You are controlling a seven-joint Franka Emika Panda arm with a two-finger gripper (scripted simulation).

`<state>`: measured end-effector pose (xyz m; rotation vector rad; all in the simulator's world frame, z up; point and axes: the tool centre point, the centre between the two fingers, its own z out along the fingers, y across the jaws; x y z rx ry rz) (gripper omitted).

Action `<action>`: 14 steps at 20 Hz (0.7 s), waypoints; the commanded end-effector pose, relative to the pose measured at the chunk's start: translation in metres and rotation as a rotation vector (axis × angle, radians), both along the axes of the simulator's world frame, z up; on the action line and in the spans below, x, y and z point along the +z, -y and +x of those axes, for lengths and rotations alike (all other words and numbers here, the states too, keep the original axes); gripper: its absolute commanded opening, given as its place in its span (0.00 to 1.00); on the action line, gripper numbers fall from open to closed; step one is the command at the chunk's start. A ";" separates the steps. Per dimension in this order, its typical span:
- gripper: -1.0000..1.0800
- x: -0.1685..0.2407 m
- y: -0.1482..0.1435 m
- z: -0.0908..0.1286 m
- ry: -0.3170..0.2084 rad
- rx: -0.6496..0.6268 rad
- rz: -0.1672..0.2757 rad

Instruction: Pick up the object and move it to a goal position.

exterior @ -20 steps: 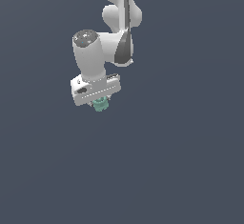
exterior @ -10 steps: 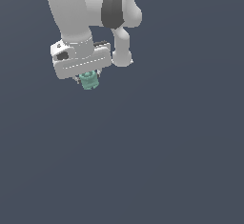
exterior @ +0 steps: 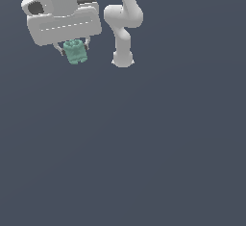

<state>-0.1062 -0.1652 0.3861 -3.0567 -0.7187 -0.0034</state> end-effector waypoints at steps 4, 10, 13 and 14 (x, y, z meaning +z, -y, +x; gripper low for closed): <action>0.00 0.054 0.016 -0.012 -0.001 0.000 0.000; 0.00 0.094 0.029 -0.020 -0.002 0.000 -0.001; 0.00 0.108 0.033 -0.022 -0.002 0.000 -0.002; 0.00 0.111 0.034 -0.022 -0.002 0.000 -0.002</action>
